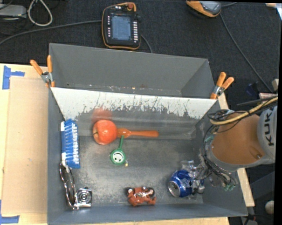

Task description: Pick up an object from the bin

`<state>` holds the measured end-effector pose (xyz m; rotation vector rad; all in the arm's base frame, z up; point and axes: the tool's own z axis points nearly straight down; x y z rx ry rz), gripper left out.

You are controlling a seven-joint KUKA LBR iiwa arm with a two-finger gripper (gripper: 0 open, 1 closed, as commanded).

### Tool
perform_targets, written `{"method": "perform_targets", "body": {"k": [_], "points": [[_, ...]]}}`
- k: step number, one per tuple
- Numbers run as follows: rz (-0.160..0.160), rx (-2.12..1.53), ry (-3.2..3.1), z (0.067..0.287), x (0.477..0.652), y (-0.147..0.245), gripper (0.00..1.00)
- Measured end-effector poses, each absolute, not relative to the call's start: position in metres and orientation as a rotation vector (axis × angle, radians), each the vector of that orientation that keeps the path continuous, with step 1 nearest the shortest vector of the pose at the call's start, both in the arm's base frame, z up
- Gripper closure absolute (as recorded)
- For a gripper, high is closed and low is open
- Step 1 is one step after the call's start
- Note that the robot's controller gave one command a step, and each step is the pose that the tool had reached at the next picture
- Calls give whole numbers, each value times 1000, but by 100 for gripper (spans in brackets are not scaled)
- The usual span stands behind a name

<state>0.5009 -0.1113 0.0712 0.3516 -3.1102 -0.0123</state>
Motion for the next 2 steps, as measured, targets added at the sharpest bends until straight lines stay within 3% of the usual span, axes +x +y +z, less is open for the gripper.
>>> {"method": "perform_targets", "body": {"k": [1,2], "points": [[-14,355,-3109,78,501,-111,100],[-16,356,-3107,103,500,-110,100]]}}
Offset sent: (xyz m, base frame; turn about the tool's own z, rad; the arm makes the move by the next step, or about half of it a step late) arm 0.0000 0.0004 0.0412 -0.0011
